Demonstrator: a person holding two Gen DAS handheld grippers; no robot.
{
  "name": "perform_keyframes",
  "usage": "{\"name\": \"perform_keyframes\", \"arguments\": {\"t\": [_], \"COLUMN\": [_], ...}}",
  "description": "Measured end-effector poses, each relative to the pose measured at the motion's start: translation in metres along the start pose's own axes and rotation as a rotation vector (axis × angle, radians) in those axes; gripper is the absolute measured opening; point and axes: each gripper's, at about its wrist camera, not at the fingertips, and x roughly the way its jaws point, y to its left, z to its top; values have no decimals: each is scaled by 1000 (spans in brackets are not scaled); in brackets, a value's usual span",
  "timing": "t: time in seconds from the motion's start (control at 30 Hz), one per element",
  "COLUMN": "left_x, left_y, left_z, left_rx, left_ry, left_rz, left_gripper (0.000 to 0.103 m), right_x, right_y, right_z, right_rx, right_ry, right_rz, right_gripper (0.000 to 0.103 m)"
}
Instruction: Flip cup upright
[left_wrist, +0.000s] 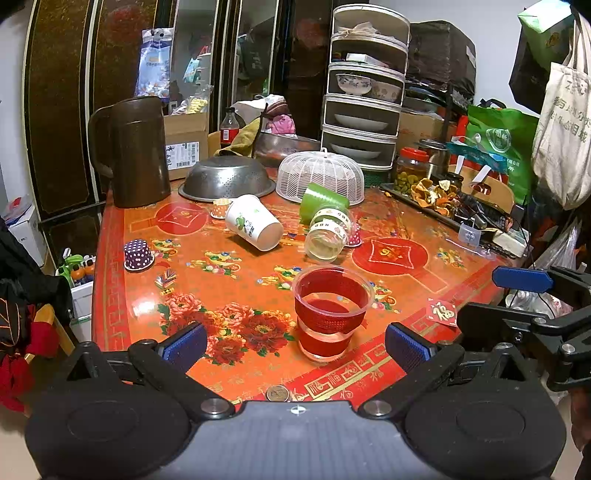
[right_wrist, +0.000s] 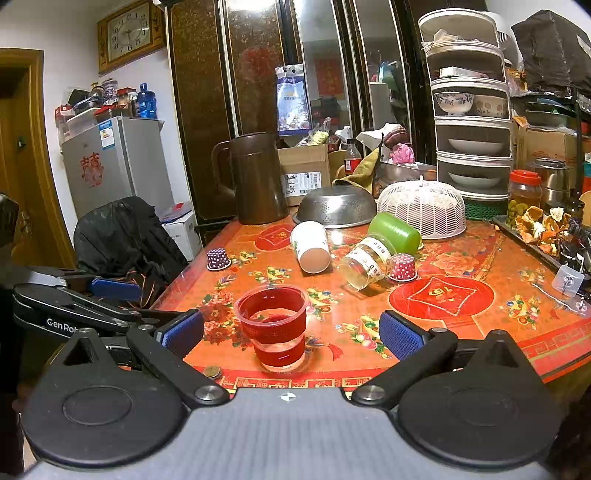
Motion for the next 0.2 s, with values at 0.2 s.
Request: {"name": "perform_keyframes", "arguments": {"t": [0.2], "left_x": [-4], "left_y": [1], "left_z": [-1], "left_rx": [0], "left_ry": [-23], "left_rz": [10], "left_gripper": [103], "right_x": [0], "right_y": [0], "right_z": [0], "right_rx": [0], "right_ry": [0], "right_rz": [0], "right_gripper": [102]}}
